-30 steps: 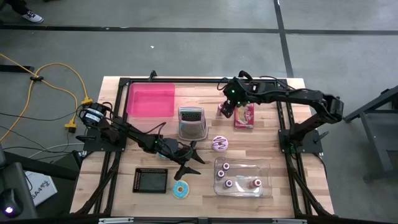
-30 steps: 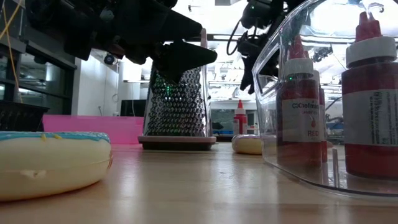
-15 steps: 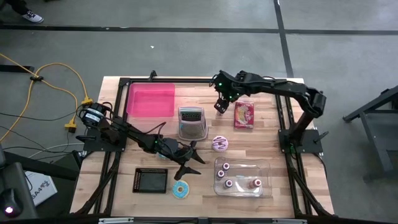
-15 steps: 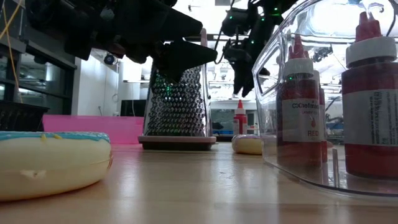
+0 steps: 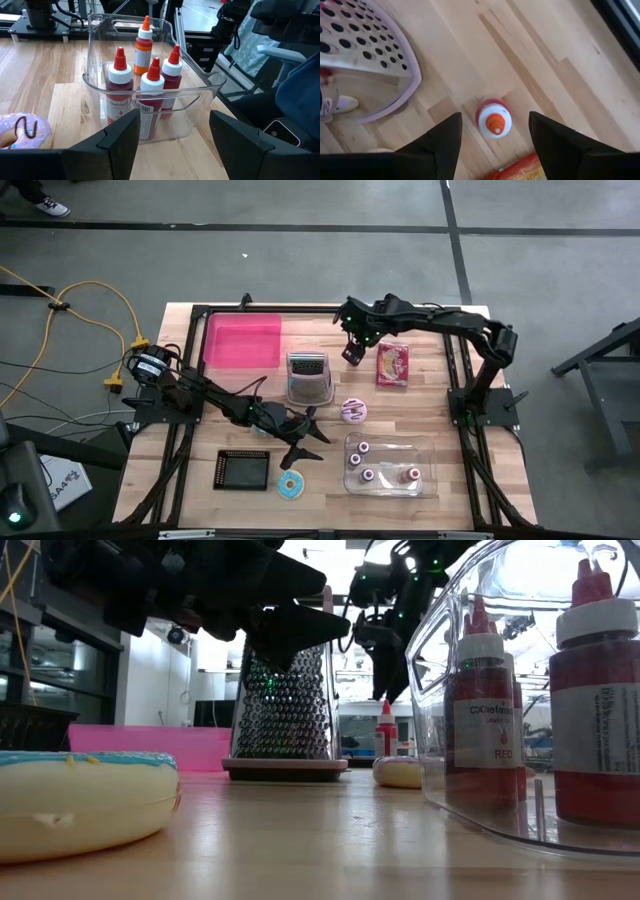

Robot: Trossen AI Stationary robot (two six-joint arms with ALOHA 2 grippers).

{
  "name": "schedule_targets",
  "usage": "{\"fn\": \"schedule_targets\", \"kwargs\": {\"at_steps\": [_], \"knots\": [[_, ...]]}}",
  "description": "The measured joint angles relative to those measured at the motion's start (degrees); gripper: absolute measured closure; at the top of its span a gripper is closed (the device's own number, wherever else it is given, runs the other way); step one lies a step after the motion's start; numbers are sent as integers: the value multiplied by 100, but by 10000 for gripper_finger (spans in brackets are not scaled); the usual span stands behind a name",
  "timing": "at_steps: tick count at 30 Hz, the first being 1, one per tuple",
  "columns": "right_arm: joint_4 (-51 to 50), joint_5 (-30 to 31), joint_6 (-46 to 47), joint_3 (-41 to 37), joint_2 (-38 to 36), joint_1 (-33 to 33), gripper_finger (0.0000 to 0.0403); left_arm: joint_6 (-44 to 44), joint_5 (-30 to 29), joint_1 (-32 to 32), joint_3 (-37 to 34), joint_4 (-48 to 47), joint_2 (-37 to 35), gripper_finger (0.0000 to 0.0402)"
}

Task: Pick & Place Food Item
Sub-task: Put the orange food coloring bottle into the transparent bin

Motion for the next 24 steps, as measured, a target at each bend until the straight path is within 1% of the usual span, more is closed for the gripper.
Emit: {"fn": "schedule_targets", "kwargs": {"at_steps": [5, 15, 24], "knots": [[-20, 12, -19, 0, 7, 2, 189, 0, 0, 0, 0, 0, 0, 168], [51, 205, -72, -5, 348, 32, 192, 0, -2, 2, 0, 15, 0, 168], [-125, 208, 2, -4, 361, 31, 192, 0, 0, 1, 0, 48, 1, 168]]}}
